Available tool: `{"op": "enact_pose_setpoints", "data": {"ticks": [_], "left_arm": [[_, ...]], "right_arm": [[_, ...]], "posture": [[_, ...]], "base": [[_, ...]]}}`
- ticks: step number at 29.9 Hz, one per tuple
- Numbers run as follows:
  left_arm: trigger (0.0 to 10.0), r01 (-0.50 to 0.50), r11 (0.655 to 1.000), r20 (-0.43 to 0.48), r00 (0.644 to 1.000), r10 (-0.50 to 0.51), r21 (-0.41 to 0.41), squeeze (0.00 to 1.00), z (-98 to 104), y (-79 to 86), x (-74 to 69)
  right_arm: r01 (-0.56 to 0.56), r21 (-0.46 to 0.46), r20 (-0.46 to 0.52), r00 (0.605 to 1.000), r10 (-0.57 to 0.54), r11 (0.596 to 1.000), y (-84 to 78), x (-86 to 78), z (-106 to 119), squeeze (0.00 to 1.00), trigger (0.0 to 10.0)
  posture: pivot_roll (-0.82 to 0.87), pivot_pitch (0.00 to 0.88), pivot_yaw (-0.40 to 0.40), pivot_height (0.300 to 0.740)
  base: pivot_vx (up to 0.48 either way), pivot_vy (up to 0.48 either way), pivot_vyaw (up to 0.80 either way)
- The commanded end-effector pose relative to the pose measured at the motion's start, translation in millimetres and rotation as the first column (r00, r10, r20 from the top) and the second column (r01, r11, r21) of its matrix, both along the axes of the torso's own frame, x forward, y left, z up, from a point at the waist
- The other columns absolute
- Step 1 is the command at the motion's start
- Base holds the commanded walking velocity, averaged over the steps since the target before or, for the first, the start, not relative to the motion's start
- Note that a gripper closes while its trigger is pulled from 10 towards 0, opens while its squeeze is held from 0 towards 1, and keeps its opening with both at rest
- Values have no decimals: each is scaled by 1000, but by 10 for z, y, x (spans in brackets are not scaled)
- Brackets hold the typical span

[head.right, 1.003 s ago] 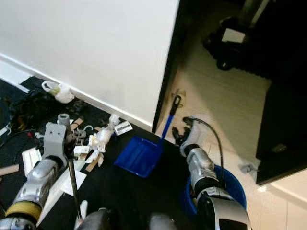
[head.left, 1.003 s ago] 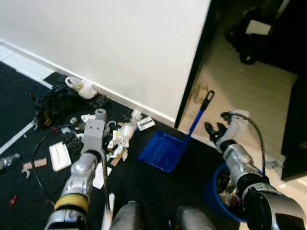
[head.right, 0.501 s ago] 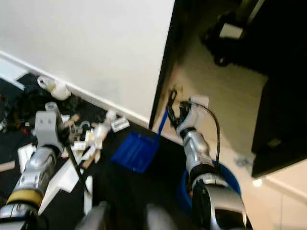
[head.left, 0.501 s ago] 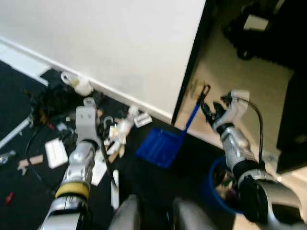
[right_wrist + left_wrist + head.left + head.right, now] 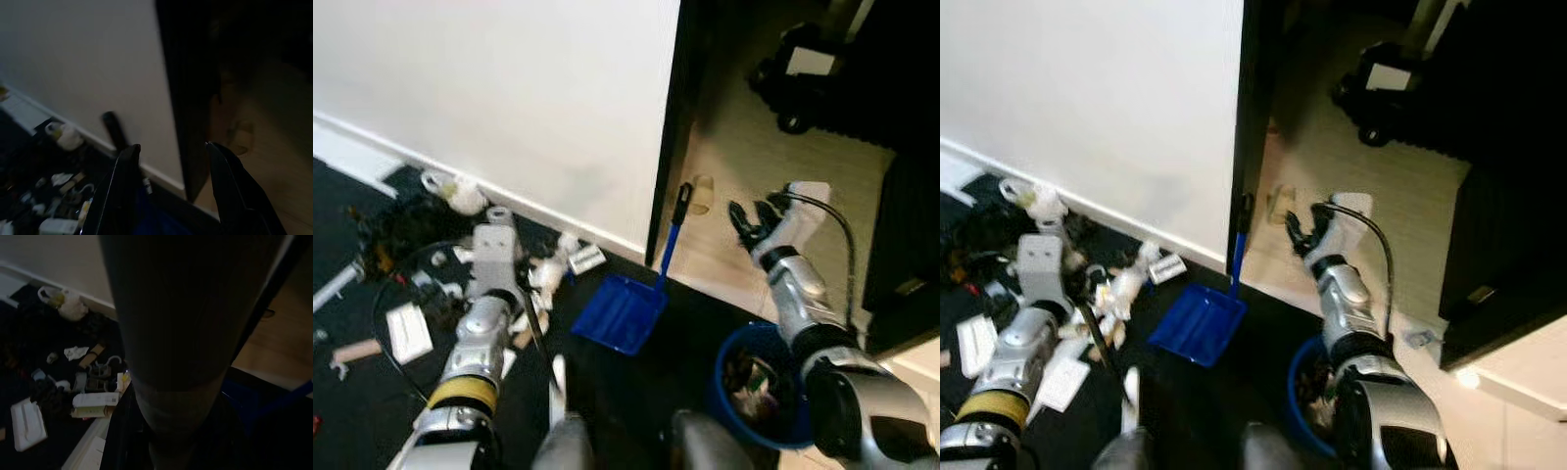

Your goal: Sweep floor

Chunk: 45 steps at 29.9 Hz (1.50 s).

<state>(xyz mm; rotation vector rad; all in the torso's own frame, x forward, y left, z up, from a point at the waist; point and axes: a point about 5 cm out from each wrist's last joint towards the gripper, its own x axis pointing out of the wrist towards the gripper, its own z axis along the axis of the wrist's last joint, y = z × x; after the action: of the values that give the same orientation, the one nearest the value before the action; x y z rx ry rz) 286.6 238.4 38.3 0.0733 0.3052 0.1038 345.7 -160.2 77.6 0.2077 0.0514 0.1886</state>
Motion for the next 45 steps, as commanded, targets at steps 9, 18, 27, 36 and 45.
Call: {"op": "enact_pose_setpoints", "data": {"ticks": [9, 18, 27, 36, 45], "left_arm": [[10000, -23, 1000, 52, 998, 23, 5, 0, 81, 60, -1], [10000, -8, 1000, 89, 996, 8, -3, 0, 125, 55, -5], [10000, 8, 1000, 108, 994, -7, -7, 0, 151, 47, -15], [10000, 25, 1000, 103, 994, -26, 8, 0, 155, 54, -36], [10000, 43, 999, 100, 994, -44, 8, 0, 164, 70, -44]], "right_arm": [[-6, 2, -5, 1000, 6, 1000, 12, 2, 0, 0, 10000], [9, 16, 48, 999, -9, 1000, 4, 12, 71, 0, 10000], [26, 33, 110, 993, -29, 999, -17, 50, 195, 0, 10000], [37, 42, 127, 991, -42, 998, -19, 48, 221, 0, 10000], [44, 46, 108, 993, -48, 998, -31, 13, 164, 0, 10000]], "posture": [[127, 0, -72, 740], [129, 5, -62, 740], [131, 20, -56, 740], [137, 28, -50, 740], [138, 31, -51, 740]], "base": [[464, 0, 0], [320, 0, 0], [0, 0, 0], [0, 0, 0], [0, 440, 0]]}}
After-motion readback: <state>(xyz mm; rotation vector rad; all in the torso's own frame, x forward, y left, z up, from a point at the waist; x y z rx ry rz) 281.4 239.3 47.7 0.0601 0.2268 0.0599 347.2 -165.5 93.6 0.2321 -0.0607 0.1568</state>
